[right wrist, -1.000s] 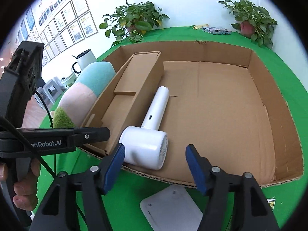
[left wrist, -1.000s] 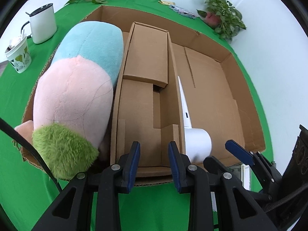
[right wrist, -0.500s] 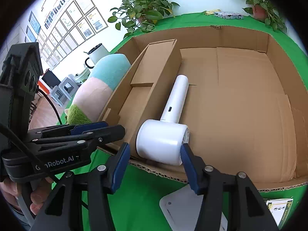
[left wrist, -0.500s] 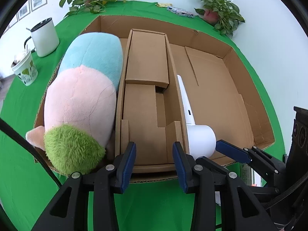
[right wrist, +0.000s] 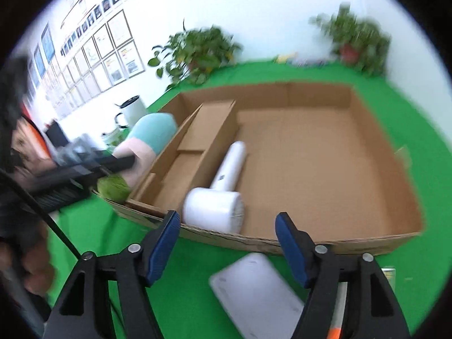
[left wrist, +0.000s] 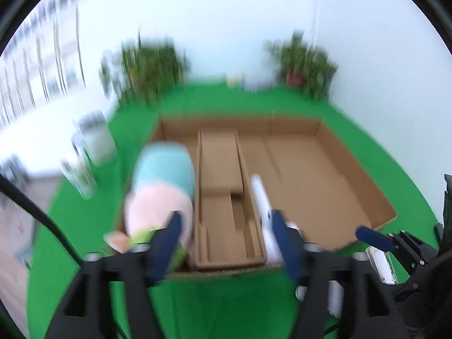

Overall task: Organize objects
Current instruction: 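Pull both grippers back and move them to the white rectangular case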

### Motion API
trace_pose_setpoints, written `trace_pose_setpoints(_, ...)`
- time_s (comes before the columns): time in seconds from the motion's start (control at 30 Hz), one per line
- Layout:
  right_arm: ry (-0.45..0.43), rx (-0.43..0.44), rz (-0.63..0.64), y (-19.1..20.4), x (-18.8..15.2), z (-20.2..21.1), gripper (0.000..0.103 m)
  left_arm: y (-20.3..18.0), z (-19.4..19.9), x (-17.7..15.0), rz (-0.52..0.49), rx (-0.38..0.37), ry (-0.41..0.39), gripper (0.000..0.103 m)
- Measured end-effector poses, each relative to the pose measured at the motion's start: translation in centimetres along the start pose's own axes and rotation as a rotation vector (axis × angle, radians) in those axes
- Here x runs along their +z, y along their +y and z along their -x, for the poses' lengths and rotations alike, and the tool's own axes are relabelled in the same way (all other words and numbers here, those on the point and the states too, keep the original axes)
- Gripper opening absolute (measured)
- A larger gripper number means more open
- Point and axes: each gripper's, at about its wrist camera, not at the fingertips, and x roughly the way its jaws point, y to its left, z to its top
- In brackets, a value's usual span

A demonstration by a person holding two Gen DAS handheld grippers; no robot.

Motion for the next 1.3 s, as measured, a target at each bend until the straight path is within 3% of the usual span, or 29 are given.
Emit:
trace_pose_setpoints(0.03, -0.032, -0.044, 0.034, 0.5, -0.5, 0.9, 0.072, -0.3, 1.8, -0.4, -0.010, 0.029, -0.075, 0.100)
trace_pose_setpoints(0.07, -0.072, -0.089, 0.064, 1.1, -1.0, 2.0, 0.072, -0.7, 3.7, -0.8, -0.016, 0.051, -0.150, 0.102)
trace_pose_setpoints(0.17, -0.181, -0.166, 0.077, 1.9, -2.6, 5.0, 0.073, -1.8, 7.0, -2.4, -0.035, 0.075, -0.255, 0.102)
trace_pose_setpoints(0.3, -0.185, -0.219, 0.034, 1.6, -4.2, 6.7, 0.072, -3.8, 9.1, -4.7, -0.091, 0.130, -0.274, 0.101)
trace_pose_setpoints(0.37, -0.161, -0.247, 0.024, 1.2, -4.8, 7.1, 0.037, -4.6, 9.9, -5.6, -0.094, 0.107, -0.284, 0.095)
trace_pose_setpoints(0.4, -0.146, -0.260, 0.022, 1.0, -5.1, 7.2, 0.012, -4.8, 10.3, -6.2, -0.087, 0.078, -0.286, 0.083)
trace_pose_setpoints(0.43, -0.133, -0.278, 0.015, 0.7, -5.3, 7.4, 0.009, -5.0, 10.5, -6.6, -0.080, 0.042, -0.273, 0.057)
trace_pose_setpoints(0.47, -0.137, -0.278, 0.005, 0.6, -5.6, 7.6, 0.009, -5.2, 10.3, -6.9, -0.079, 0.011, -0.252, 0.038)
trace_pose_setpoints(0.5, -0.142, -0.268, -0.008, 0.2, -5.8, 7.9, 0.009, -5.6, 10.2, -7.3, -0.077, -0.020, -0.215, 0.002)
trace_pose_setpoints(0.57, -0.160, -0.236, -0.015, -0.2, -6.2, 8.8, 0.010, -5.9, 10.0, -7.7, -0.061, -0.023, -0.187, 0.001)
trace_pose_setpoints(0.6, -0.170, -0.219, -0.011, -0.2, -6.4, 9.1, 0.024, -5.8, 10.1, -7.9, -0.046, -0.006, -0.194, 0.001)
trace_pose_setpoints(0.63, -0.175, -0.212, 0.002, -0.1, -6.4, 9.5, 0.056, -5.8, 10.3, -8.0, -0.031, 0.008, -0.203, 0.007)
trace_pose_setpoints(0.67, -0.182, -0.208, 0.014, 0.1, -6.6, 9.7, 0.071, -5.6, 10.4, -8.0, -0.023, 0.022, -0.205, 0.017)
trace_pose_setpoints(0.7, -0.202, -0.201, 0.029, 0.3, -6.8, 9.9, 0.083, -5.6, 10.6, -8.1, -0.019, 0.035, -0.204, 0.059)
trace_pose_setpoints(0.73, -0.227, -0.202, 0.047, 0.4, -7.0, 10.3, 0.083, -5.5, 10.9, -8.2, -0.014, 0.045, -0.214, 0.100)
trace_pose_setpoints(0.83, -0.234, -0.195, 0.047, 0.6, -7.2, 10.7, 0.083, -5.3, 12.3, -8.8, -0.011, 0.094, -0.295, 0.102)
trace_pose_setpoints(0.97, -0.246, -0.176, 0.004, 0.2, -7.0, 11.1, 0.084, -4.5, 12.1, -8.9, -0.011, 0.097, -0.253, 0.102)
trace_pose_setpoints(1.3, -0.227, -0.184, 0.016, 0.6, -7.4, 10.7, 0.084, -4.1, 12.4, -8.7, -0.012, 0.078, -0.240, 0.102)
